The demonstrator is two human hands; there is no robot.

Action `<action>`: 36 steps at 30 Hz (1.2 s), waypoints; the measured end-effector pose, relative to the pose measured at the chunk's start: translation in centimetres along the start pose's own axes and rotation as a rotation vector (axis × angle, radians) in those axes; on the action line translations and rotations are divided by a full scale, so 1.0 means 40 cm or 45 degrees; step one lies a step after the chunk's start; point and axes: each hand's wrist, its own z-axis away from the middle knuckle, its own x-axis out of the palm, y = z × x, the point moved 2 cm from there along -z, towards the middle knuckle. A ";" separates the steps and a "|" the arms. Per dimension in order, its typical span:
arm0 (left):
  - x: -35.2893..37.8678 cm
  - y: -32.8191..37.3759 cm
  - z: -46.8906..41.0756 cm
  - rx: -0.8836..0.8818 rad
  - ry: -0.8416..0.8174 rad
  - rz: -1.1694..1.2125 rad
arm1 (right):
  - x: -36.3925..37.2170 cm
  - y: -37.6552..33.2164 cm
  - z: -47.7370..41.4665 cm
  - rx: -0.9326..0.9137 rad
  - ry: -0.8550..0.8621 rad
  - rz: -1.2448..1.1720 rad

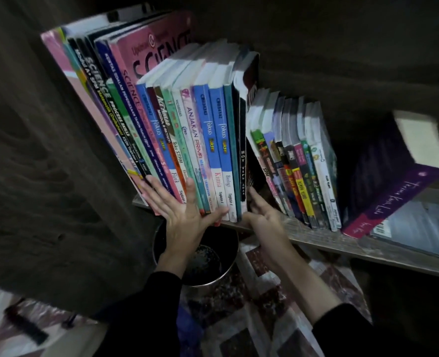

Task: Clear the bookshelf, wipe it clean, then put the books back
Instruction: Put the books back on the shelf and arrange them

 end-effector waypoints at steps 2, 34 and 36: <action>-0.021 0.011 -0.007 0.131 0.105 -0.052 | 0.008 0.000 -0.003 0.022 0.011 0.032; -0.521 0.018 -0.330 -0.570 -0.343 0.642 | 0.337 -0.553 0.039 -1.463 -0.211 1.654; -0.514 0.010 -0.337 -0.603 -0.381 0.711 | 0.341 -0.556 0.041 -1.490 -0.143 1.665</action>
